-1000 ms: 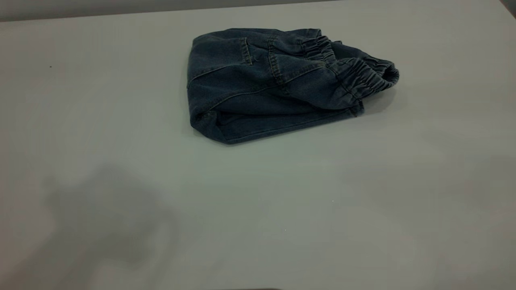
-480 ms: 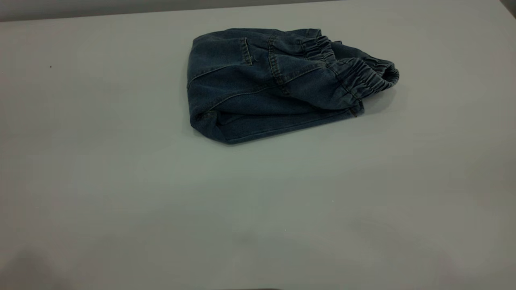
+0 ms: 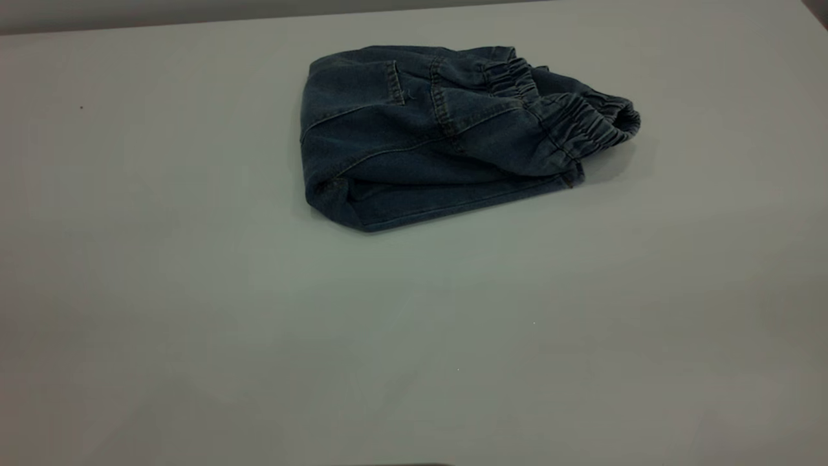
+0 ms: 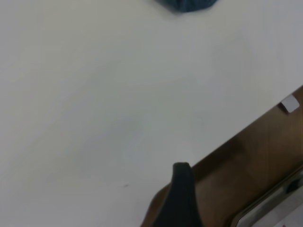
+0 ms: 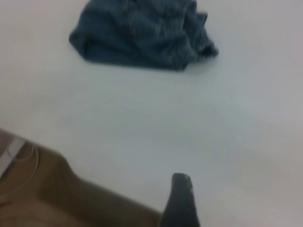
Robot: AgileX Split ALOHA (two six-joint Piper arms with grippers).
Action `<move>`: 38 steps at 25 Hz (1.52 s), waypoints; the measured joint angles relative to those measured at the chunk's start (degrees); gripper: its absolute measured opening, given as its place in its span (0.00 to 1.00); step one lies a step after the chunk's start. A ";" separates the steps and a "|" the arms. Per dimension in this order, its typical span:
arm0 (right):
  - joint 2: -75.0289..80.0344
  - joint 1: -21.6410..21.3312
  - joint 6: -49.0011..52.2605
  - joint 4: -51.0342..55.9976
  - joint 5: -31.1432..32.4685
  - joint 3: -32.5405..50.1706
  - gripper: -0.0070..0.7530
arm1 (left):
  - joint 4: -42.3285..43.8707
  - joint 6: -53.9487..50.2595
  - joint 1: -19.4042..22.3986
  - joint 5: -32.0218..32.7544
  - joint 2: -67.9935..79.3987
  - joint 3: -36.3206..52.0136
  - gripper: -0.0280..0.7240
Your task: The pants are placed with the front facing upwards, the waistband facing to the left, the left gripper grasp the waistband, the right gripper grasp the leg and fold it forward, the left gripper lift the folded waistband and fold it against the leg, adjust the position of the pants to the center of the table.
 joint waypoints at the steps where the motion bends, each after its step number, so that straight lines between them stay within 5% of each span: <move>1: 0.00 0.00 -0.05 0.00 0.00 0.94 0.69 | -0.47 -0.06 0.00 0.00 -0.97 0.86 0.82; 11: 0.00 0.00 -1.38 0.17 -3.42 9.00 0.69 | -2.56 -1.96 0.00 0.00 -4.69 7.99 0.82; 38: -2.89 0.00 -1.43 1.07 -7.43 10.90 0.69 | -2.79 -3.00 0.00 -3.02 -4.70 12.34 0.82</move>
